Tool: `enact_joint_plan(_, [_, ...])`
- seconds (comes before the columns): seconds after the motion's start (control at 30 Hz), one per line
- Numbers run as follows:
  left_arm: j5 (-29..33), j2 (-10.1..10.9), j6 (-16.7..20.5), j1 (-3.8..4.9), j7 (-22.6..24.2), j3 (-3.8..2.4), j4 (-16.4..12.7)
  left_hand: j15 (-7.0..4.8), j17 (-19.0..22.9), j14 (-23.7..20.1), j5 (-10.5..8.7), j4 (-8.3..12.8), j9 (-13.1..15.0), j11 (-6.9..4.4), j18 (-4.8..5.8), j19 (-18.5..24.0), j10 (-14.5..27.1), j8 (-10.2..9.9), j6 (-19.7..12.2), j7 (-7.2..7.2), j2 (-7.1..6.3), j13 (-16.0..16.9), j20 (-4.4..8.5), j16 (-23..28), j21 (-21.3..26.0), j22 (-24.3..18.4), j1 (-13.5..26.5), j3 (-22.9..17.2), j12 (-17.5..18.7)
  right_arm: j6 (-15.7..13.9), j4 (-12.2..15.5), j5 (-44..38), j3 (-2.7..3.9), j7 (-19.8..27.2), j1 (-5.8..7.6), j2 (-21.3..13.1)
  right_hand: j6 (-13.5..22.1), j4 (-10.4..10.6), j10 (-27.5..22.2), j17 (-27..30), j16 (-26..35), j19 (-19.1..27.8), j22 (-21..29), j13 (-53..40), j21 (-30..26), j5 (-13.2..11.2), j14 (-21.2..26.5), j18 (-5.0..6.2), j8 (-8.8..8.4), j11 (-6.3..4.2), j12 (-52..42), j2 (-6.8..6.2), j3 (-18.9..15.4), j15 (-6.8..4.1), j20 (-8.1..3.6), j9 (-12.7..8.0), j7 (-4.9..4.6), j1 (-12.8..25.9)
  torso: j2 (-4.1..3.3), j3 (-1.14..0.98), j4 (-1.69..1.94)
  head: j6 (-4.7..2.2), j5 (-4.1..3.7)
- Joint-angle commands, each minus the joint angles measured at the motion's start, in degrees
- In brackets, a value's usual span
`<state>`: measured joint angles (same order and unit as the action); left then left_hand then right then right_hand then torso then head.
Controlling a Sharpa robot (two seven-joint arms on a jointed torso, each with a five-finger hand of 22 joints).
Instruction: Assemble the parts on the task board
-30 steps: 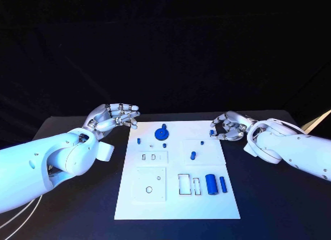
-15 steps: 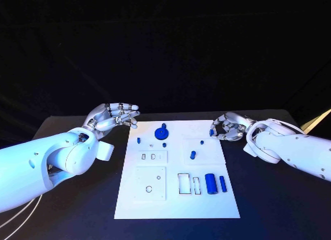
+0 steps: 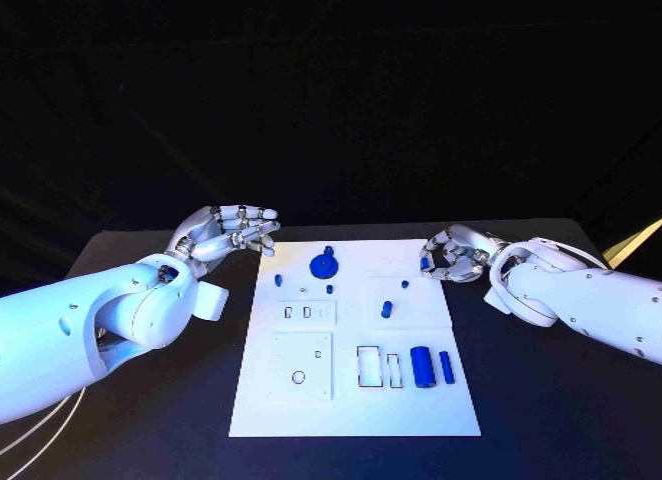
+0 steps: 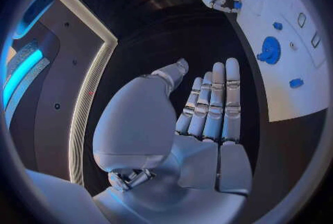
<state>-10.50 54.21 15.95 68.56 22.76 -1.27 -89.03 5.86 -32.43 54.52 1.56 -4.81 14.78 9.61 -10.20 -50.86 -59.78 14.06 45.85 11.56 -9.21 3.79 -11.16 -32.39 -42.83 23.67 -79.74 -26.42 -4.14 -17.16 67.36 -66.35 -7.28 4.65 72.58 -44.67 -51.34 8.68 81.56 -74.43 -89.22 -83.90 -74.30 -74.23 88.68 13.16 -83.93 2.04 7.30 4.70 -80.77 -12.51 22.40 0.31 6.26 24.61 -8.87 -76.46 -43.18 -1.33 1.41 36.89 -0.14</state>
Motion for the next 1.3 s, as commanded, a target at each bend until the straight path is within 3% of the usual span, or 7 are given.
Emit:
enact_joint_plan(0.03, [0.02, -0.11, -0.14, 0.01, 0.13, -0.04, -0.05, 0.02, -0.98, -0.84, 1.26, 0.75, 1.0, -0.12, -0.16, 0.42, 0.51, -0.87, -0.29, 1.19, -0.07, 0.29, 0.16, -0.81, -0.83, 1.02, 1.11, -1.85, 0.24, 0.18, -0.13, -0.12, -0.01, -0.09, -0.14, 0.15, -1.19, -0.59, -0.28, -15.57, -0.78, -6.1, -15.7, -6.83, 1.32, -0.33, -6.07, -2.04, 1.03, -0.47, -0.44, 1.22, 3.15, -0.18, -0.09, 0.79, -0.09, 0.11, 0.0, 0.0, 0.02, 0.05, 0.0])
enact_joint_plan(0.47, [0.02, -0.07, -0.16, 0.01, 0.09, -0.04, -0.02, 0.02, -0.98, -0.84, 1.26, 0.75, 1.0, -0.12, -0.16, 0.42, 0.51, -0.87, -0.29, 1.19, -0.07, 0.29, 0.16, -0.81, -0.83, 1.02, 1.11, -1.85, 0.24, -0.22, -0.33, -0.13, -0.01, -0.27, -0.26, 0.35, -4.9, -1.72, 0.62, -15.57, -0.78, -6.1, -15.7, -7.52, 1.32, -0.4, -6.07, -2.04, 4.54, -1.87, -1.04, 3.83, 6.18, -1.46, -1.21, 2.31, 1.55, 1.01, 0.02, -0.02, -0.02, 0.21, 0.06])
enact_joint_plan(0.6, [0.02, -0.05, -0.15, 0.01, 0.07, -0.03, -0.01, 0.02, -0.98, -0.84, 1.26, 0.75, 1.0, -0.12, -0.16, 0.42, 0.51, -0.87, -0.29, 1.19, -0.07, 0.29, 0.16, -0.81, -0.83, 1.02, 1.11, -1.85, 0.24, -0.89, -0.33, -0.16, -0.01, -0.38, -0.27, 0.35, -5.17, -2.47, 0.77, -15.57, -0.78, -6.1, -15.7, -7.6, 1.32, -1.49, -6.07, -2.04, 5.8, -2.28, -1.07, 4.68, 6.91, -1.89, -1.64, 3.03, 1.99, 1.12, 0.02, 0.0, -0.01, 0.24, 0.06])
enact_joint_plan(0.63, [0.02, -0.04, -0.15, 0.01, 0.07, -0.03, -0.01, 0.02, -0.98, -0.84, 1.26, 0.75, 1.0, -0.12, -0.16, 0.42, 0.51, -0.87, -0.29, 1.19, -0.07, 0.29, 0.16, -0.81, -0.83, 1.02, 1.11, -1.85, 0.24, -1.13, -0.33, -0.17, -0.01, -0.4, -0.27, 0.35, -4.91, -2.95, 0.82, -15.57, -0.78, -6.1, -15.7, -7.63, 1.32, -3.98, -6.07, -2.04, 6.35, -2.43, -1.05, 5.22, 7.71, -2.05, -1.82, 3.38, 2.12, 1.12, 0.02, 0.0, -0.03, 0.25, 0.06])
enact_joint_plan(0.9, [0.02, 0.0, -0.22, 0.01, 0.04, -0.03, -0.02, 0.04, -0.98, -0.92, 1.26, 0.75, 1.02, -0.11, -0.16, 0.58, 0.52, -0.89, -0.29, 1.21, -0.04, 0.29, 0.14, -0.85, -0.97, 1.1, 1.18, -1.85, 0.24, -4.02, 0.24, -0.42, -0.01, -1.08, -0.28, 0.36, -4.95, -3.52, 1.17, -15.57, -0.78, -6.1, -15.7, -7.91, 1.32, -3.92, -6.07, -2.04, 7.64, -2.62, -1.27, 5.99, 8.82, -2.29, -2.05, 4.11, 2.36, 1.62, 0.02, -0.04, -0.09, 0.29, 0.06])
enact_joint_plan(1.13, [0.02, 0.08, -0.19, 0.01, 0.0, -0.03, 0.0, 0.04, -0.98, -0.92, 1.26, 0.75, 1.02, -0.11, -0.16, 0.58, 0.52, -0.89, -0.29, 1.21, -0.04, 0.29, 0.14, -0.85, -0.97, 1.1, 1.18, -1.85, 0.24, -7.0, 3.53, -0.46, 0.01, -3.48, -0.18, -0.23, -4.1, -3.64, 1.04, -15.57, -0.78, -6.1, -15.7, -7.71, 1.32, -2.85, -6.07, -2.04, 8.59, -2.61, -0.99, 6.59, 9.7, -2.2, -2.08, 4.75, 2.26, 2.85, 0.1, 0.01, -0.13, 0.24, 0.18])
enact_joint_plan(1.3, [0.02, 0.12, -0.12, 0.01, -0.05, -0.01, 0.15, 0.04, -0.98, -0.92, 1.26, 0.75, 1.02, -0.11, -0.16, 0.58, 0.52, -0.89, -0.29, 1.21, -0.04, 0.29, 0.14, -0.85, -0.97, 1.1, 1.18, -1.85, 0.24, -9.04, 8.59, -1.57, 0.03, -7.57, 0.42, -0.79, -3.34, -3.38, 0.37, -15.57, -0.78, -6.1, -15.7, -7.07, 1.32, -2.58, -6.07, -2.04, 9.04, -2.38, -0.22, 6.81, 10.07, -1.97, -1.93, 5.06, 1.96, 4.05, 0.19, 0.01, -0.17, 0.22, 0.47])
